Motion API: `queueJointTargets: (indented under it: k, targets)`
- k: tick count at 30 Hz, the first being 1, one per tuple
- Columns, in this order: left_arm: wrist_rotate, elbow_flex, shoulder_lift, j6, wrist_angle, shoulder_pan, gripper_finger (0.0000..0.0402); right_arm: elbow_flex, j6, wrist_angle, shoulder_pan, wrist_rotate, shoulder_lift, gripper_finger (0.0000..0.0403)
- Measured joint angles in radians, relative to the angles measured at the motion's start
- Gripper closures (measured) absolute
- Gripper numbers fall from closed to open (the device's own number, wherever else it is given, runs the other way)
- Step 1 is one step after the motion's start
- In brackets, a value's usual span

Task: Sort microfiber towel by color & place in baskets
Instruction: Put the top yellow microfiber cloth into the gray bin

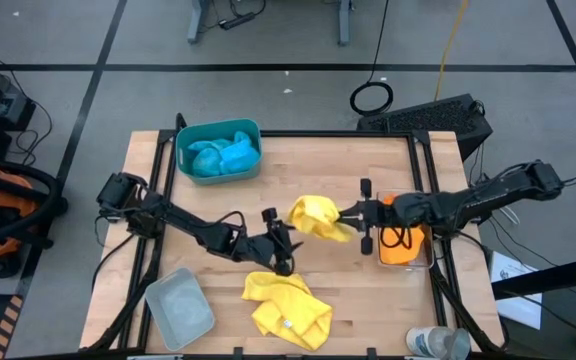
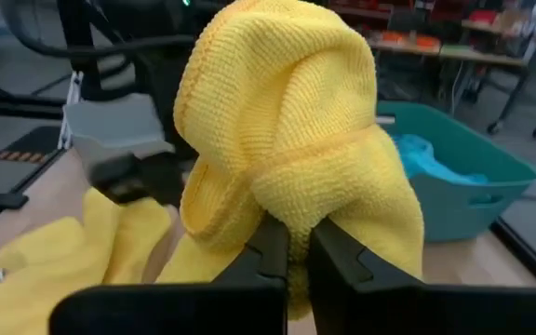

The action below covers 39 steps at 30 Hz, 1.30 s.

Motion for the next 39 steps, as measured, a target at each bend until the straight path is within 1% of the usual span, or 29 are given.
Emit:
queueJointTargets:
  k: [3, 7, 12, 14, 16, 18, 20, 23, 26, 29, 36, 39]
  targets:
    - [-0.045, 0.0, 0.0, -0.004, -0.039, 0.023, 0.0199, -0.017, -0.006, 0.049, 0.013, 0.001, 0.003, 0.0395]
    - [-0.048, -0.007, 0.0, -0.035, -0.123, 0.048, 0.0199, -0.016, -0.016, 0.099, 0.034, 0.0, 0.013, 0.0395]
    - [-0.046, -0.047, 0.0, -0.056, -0.132, 0.064, 0.0199, -0.016, -0.067, 0.198, 0.056, -0.001, 0.015, 0.0395]
    - [-0.061, -0.047, 0.0, -0.054, -0.105, 0.065, 0.0199, -0.015, -0.076, 0.231, 0.058, 0.0, 0.02, 0.0395]
    - [-0.066, -0.047, 0.0, -0.028, -0.033, 0.065, 0.0199, -0.015, -0.077, 0.242, 0.058, -0.001, 0.03, 0.0395]
    - [-0.054, -0.042, 0.0, 0.044, 0.102, 0.049, 0.0199, -0.015, -0.067, 0.246, 0.058, -0.002, 0.048, 0.0395]
    - [-0.035, -0.027, 0.0, 0.168, 0.277, 0.018, 0.0199, -0.015, -0.062, 0.246, 0.058, -0.002, 0.072, 0.0395]
    - [-0.037, -0.018, 0.0, 0.368, 0.511, -0.019, 0.0199, -0.015, -0.084, 0.254, 0.056, -0.003, 0.109, 0.0394]
    - [-0.054, -0.018, 0.0, 0.518, 0.645, -0.035, 0.0199, -0.015, -0.101, 0.269, 0.055, -0.003, 0.139, 0.0394]
    - [-0.057, -0.018, 0.0, 0.598, 0.686, -0.047, 0.0199, -0.015, -0.119, 0.28, 0.055, -0.003, 0.163, 0.0394]
    - [-0.065, -0.018, 0.0, 0.625, 0.684, -0.046, 0.0199, -0.014, -0.136, 0.308, 0.053, -0.003, 0.209, 0.0394]
    - [-0.066, -0.018, 0.0, 0.677, 0.686, -0.061, 0.0199, -0.014, -0.136, 0.312, 0.047, -0.004, 0.217, 0.0394]
